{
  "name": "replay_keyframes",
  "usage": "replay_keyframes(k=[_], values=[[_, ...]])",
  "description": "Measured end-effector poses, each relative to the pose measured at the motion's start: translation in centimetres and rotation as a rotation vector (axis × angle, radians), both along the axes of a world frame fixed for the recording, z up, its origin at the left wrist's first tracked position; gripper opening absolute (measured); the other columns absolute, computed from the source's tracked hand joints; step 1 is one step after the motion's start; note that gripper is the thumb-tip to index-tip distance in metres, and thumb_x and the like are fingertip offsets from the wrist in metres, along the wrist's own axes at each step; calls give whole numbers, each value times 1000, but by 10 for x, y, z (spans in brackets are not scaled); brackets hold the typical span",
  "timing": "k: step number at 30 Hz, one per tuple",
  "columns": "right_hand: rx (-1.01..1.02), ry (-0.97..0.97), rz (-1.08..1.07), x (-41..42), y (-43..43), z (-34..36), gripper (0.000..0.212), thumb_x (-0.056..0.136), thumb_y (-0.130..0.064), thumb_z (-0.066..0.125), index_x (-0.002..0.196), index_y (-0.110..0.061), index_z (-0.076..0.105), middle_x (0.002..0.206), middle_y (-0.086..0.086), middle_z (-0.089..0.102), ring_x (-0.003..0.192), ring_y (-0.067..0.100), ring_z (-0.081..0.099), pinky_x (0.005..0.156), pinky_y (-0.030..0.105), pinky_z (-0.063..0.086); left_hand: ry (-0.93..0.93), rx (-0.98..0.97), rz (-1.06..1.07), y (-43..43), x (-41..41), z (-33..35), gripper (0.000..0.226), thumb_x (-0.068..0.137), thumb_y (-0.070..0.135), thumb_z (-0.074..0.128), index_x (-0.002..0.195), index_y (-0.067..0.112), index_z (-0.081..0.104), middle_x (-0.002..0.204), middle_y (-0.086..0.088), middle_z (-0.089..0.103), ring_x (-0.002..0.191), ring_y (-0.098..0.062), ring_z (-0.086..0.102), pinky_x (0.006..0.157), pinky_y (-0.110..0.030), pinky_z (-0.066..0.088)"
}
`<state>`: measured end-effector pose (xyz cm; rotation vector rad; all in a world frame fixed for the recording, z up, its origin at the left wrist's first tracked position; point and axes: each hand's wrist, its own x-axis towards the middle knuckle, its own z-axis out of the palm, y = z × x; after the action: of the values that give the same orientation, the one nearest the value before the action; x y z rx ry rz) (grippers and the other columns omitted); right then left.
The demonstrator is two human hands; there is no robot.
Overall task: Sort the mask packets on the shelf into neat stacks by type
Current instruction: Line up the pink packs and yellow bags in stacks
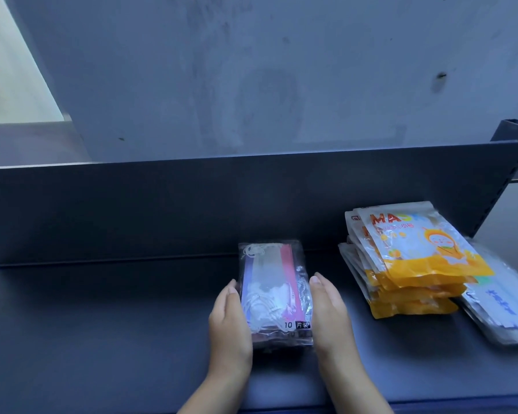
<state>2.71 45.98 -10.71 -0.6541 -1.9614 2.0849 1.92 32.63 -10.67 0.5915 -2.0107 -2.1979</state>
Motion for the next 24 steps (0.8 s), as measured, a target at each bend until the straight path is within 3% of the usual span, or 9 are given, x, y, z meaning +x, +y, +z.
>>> replay_keyframes(k=[3,6,9,13,16,19,24], values=[[-19,7,31,0,-2,4,46,108,-35,49,150,-19,51,142,-12,55,129,5,49,107,25,35,-25,-1,-10,-1,-1,-1,39,104,18,47,142,21,59,136,8,65,128,-15,60,116,-44,44],[21,-2,59,0,-2,4,49,107,-36,49,153,-19,49,151,-8,53,132,5,46,108,24,32,-49,2,-39,-2,0,0,44,101,12,52,144,18,57,136,7,65,126,-16,61,115,-44,44],[201,-24,118,0,1,5,54,106,-39,48,158,-23,41,159,-10,45,142,6,41,108,23,30,-27,-56,-71,-4,0,4,47,101,13,52,148,19,53,144,9,60,131,-13,57,118,-40,41],[811,14,241,1,9,6,63,106,-52,33,163,-28,26,168,-16,26,156,4,17,122,27,22,142,-498,-189,-12,-3,18,53,106,27,47,158,26,39,162,19,36,149,1,29,124,-27,22],[1098,114,293,-5,13,10,71,102,-58,14,162,-24,31,168,-12,30,158,8,11,128,33,18,225,-878,-318,-22,-13,27,56,108,36,39,162,24,29,168,17,22,156,0,10,128,-26,9],[1174,176,282,-7,13,22,74,100,-57,8,161,-23,34,166,-11,34,159,10,12,128,35,18,242,-1083,-393,-26,-19,35,59,109,44,33,163,23,24,171,14,16,158,-4,3,129,-29,2],[1173,217,255,-6,12,40,74,100,-57,11,159,-21,38,165,-9,36,158,9,15,127,35,21,263,-1145,-434,-20,-18,48,63,108,50,30,164,26,17,172,15,12,158,-3,-1,128,-27,0]])
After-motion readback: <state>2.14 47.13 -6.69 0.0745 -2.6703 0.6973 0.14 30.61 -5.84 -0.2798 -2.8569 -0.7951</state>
